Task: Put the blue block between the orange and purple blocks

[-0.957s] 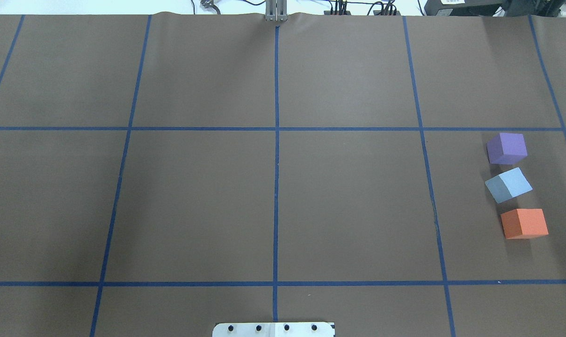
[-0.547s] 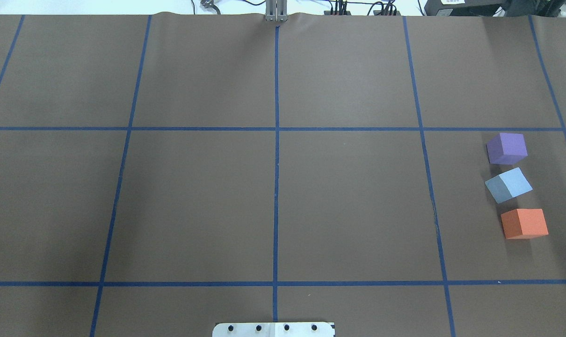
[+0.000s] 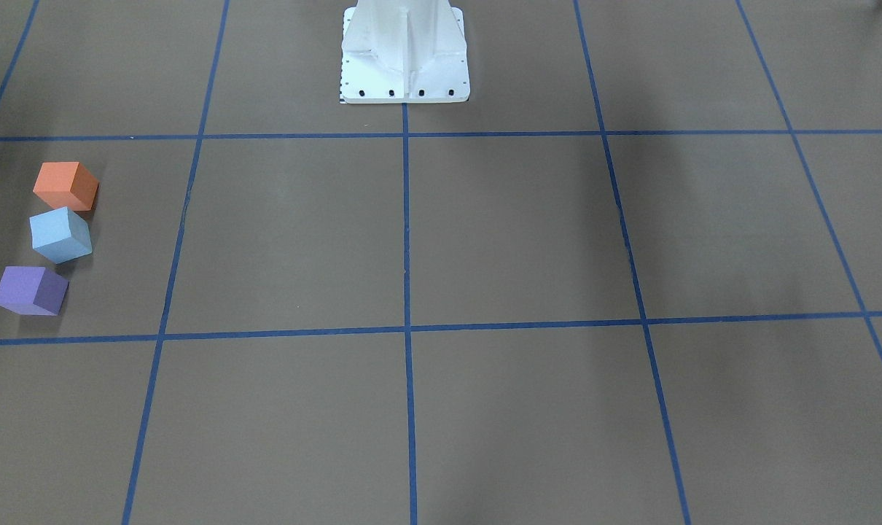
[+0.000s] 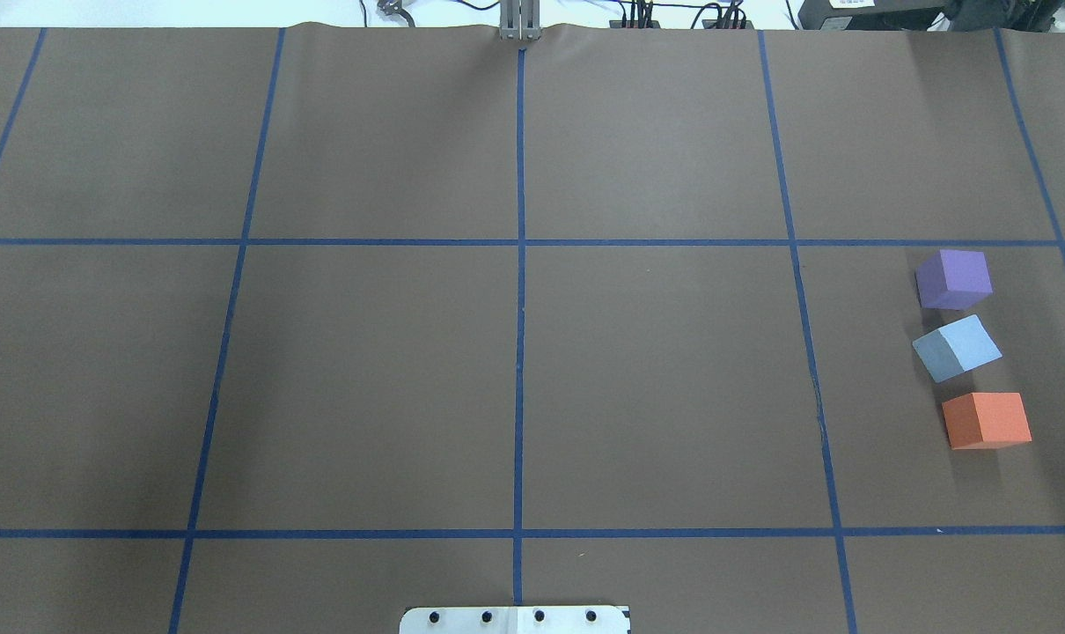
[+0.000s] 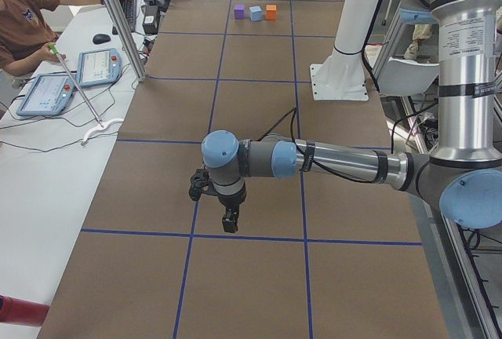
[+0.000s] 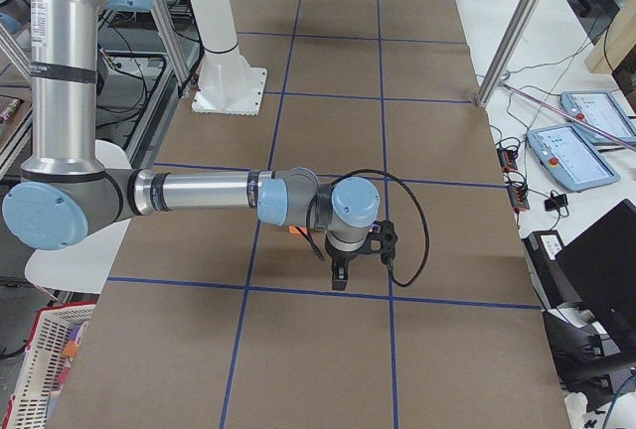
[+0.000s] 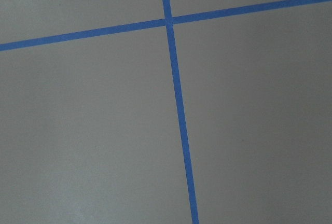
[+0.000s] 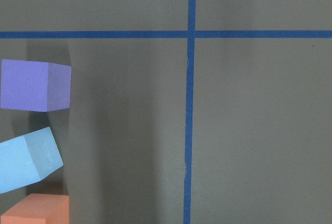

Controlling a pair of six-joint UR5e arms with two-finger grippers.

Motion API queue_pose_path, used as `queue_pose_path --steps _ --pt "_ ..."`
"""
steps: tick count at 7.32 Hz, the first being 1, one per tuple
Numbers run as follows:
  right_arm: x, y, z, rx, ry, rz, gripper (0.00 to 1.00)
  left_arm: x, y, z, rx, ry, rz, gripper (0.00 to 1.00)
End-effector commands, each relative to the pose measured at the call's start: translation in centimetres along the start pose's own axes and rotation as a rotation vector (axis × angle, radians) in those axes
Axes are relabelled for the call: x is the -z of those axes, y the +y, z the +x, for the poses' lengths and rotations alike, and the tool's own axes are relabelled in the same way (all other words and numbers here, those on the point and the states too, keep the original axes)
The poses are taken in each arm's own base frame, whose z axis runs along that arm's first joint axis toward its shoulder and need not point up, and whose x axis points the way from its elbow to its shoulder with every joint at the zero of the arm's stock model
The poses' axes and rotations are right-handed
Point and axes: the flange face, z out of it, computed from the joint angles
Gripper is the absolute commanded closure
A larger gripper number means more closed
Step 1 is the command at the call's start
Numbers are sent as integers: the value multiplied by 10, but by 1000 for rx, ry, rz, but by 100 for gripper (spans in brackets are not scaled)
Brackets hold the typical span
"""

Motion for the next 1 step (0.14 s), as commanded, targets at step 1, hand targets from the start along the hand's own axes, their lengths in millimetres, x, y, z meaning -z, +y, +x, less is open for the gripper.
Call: queue_pose_path --steps 1 --pt "0 0 0 1 2 1 0 0 0 0 0 -2 0 0"
